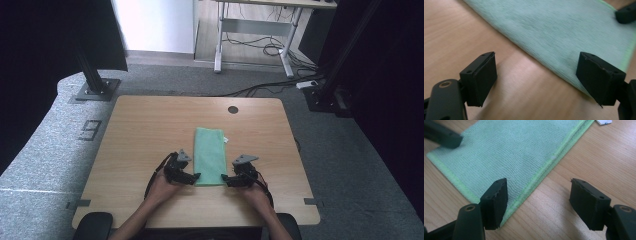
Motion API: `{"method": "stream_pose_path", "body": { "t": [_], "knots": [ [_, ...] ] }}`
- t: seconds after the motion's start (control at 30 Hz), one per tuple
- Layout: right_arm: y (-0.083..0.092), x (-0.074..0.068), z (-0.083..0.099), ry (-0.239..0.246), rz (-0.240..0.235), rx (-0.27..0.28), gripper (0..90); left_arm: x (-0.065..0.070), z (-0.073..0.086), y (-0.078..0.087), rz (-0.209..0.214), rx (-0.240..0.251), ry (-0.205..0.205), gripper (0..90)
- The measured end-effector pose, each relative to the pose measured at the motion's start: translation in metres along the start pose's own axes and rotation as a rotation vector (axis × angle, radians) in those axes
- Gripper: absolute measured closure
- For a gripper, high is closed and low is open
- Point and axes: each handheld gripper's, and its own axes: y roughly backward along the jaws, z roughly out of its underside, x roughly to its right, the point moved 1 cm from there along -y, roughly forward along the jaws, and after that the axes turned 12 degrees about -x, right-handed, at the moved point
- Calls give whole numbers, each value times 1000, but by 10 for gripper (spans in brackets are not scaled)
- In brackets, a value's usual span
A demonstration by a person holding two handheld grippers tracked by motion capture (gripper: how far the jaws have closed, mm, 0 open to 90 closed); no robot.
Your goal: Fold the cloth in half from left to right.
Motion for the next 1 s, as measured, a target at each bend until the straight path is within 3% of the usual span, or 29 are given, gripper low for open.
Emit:
{"method": "stream_pose_path", "body": {
  "t": [0.1, 0.27, 0.37, 0.47, 0.8, 1.0],
  "knots": [
    [0, 0, 0, -4, 0, 0, 309, 7, 5, 3, -3, -3, -11, 168],
    [-1, -2, -1, -4, 3, 2, 312, 6, 12, 6, -14, 9, -5, 169],
    [-3, -5, -4, -7, 9, 11, 312, 1, 14, 7, -31, 10, -8, 167],
    [-7, -7, -8, -4, 17, 20, 312, -6, 16, 8, -28, 14, 17, 161],
    [-12, -9, -13, -4, 7, 41, 293, -16, 18, 11, -18, 15, 35, 156],
    [0, -8, -11, 18, 6, 78, 187, -21, 25, 33, 9, 52, 59, 137]
  ]
}}
